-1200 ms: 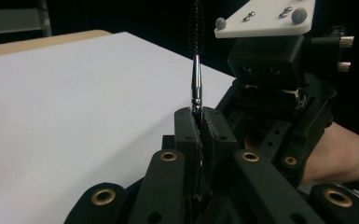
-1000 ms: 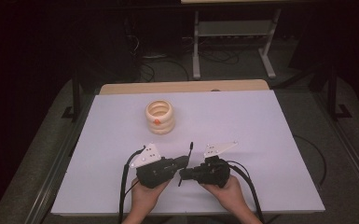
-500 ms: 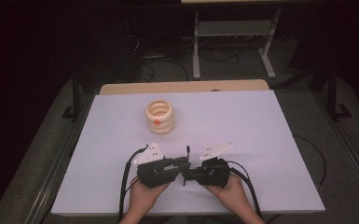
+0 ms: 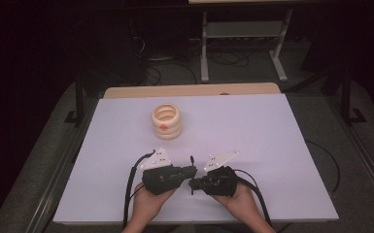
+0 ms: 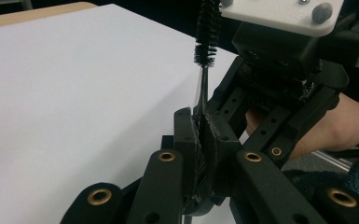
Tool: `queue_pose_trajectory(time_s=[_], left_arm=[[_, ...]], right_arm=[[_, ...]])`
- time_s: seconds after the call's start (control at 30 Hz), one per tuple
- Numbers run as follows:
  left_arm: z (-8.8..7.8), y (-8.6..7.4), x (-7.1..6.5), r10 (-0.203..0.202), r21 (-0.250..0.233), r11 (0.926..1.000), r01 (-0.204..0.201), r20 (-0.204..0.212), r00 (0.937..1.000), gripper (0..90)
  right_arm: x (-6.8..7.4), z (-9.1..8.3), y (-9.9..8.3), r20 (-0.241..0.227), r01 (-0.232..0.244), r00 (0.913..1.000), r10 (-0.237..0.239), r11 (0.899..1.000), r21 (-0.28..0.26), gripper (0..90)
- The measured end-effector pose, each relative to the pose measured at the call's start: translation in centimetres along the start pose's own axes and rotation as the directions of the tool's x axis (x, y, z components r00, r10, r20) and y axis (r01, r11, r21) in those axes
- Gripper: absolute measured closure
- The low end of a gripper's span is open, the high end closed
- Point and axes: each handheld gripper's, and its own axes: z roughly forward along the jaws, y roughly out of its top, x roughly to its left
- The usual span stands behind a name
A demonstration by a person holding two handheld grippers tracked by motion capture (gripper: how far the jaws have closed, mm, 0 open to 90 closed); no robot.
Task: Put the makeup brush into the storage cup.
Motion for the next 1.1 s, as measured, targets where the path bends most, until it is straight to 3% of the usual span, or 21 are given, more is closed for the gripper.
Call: queue_pose_trajectory(time_s=[0.17,0.63,0.8,1.1], left_arm=[[-0.4,0.1,0.3,-0.003,-0.013,0.9999,0.003,-0.015,0.9999,85.4],[-1.5,0.0,1.3,-0.028,-0.036,0.999,0.026,-0.04,0.9988,85.5],[-1.9,0.0,1.6,-0.035,-0.041,0.9986,0.033,-0.044,0.9984,85.5],[-2.3,0.0,2.0,-0.048,-0.047,0.9979,0.046,-0.056,0.9973,85.5]], right_arm=[[-0.2,-0.3,-0.1,0.011,0.008,0.9999,-0.007,1.0,-0.027,73.6],[-0.9,-1.5,-0.5,0.062,0.001,0.9981,0.003,0.997,-0.071,56.3],[-1.5,-2.4,-0.7,0.101,-0.011,0.9946,0.02,0.996,-0.087,48.0],[-2.3,-3.4,-1.2,0.162,-0.007,0.9866,0.024,0.995,-0.104,42.1]])
